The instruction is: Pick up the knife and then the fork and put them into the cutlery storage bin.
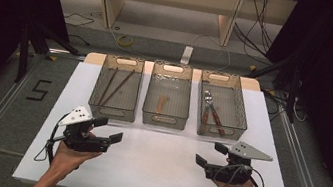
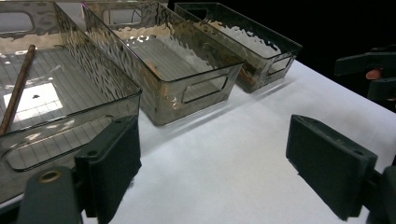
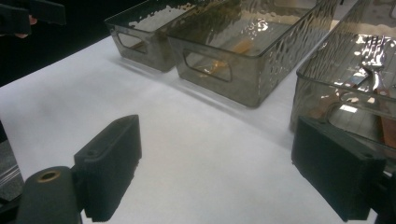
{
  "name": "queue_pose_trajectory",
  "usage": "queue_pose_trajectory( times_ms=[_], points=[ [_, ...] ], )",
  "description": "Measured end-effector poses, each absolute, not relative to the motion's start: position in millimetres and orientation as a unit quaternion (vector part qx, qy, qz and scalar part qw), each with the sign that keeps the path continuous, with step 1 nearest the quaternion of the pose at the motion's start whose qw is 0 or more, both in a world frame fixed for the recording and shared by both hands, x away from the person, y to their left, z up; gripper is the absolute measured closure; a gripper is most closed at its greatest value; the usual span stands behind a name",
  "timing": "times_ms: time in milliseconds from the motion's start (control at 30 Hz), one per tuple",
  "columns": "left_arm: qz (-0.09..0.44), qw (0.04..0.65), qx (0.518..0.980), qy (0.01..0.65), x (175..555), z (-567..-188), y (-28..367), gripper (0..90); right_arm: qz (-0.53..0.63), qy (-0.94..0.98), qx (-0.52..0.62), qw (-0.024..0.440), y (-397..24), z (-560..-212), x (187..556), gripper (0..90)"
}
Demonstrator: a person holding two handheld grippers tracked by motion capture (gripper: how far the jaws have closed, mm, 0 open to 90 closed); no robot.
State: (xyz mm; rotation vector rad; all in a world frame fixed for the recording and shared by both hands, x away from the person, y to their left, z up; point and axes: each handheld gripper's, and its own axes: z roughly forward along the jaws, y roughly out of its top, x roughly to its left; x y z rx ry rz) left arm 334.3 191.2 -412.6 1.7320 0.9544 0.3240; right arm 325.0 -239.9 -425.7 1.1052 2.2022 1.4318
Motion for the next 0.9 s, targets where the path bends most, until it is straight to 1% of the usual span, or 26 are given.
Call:
queue_pose_trajectory(
  times_ms=[133,433,900],
  points=[
    [0.128,0.541,0.726,0.405,335.3,-413.0,192.4,16.8,0.496,0.764,0.386,0.148,-241.0,-429.4,321.6,16.8],
    [0.129,0.539,0.733,0.394,334.8,-413.0,188.9,16.7,0.498,0.76,0.389,0.152,-245.2,-431.1,319.8,16.7],
    [0.129,0.539,0.732,0.396,335.1,-413.1,189.3,16.6,0.499,0.759,0.389,0.156,-245.4,-430.3,320.7,16.6]
  ],
)
